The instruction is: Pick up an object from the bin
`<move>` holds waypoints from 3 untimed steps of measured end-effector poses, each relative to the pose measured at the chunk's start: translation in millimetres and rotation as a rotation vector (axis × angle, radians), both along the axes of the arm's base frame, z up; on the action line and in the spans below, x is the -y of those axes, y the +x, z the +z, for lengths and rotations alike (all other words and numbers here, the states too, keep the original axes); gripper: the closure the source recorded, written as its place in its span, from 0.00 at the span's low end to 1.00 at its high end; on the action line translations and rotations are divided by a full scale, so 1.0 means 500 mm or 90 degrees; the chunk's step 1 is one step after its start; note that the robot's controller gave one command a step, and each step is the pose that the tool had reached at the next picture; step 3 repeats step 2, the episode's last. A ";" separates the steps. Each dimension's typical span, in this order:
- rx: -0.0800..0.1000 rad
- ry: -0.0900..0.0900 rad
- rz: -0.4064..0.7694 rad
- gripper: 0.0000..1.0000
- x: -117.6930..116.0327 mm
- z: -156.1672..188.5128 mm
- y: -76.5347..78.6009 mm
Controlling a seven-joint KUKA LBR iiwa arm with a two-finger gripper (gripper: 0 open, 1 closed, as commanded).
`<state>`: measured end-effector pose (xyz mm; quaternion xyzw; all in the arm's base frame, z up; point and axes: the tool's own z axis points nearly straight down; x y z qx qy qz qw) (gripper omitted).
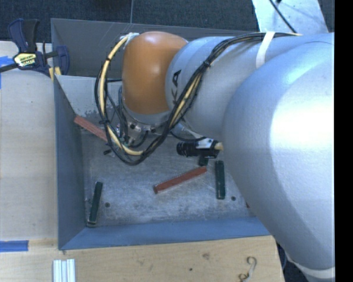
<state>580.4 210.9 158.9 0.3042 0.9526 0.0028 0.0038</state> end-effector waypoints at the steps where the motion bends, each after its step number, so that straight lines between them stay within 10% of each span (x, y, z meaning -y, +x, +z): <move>1: -0.003 -0.001 0.001 1.00 0.001 0.059 0.003; 3: -0.003 -0.001 0.003 1.00 0.002 0.081 0.005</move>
Offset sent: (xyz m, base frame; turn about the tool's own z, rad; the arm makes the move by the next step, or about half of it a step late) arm 0.0001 0.0001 0.0277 0.0000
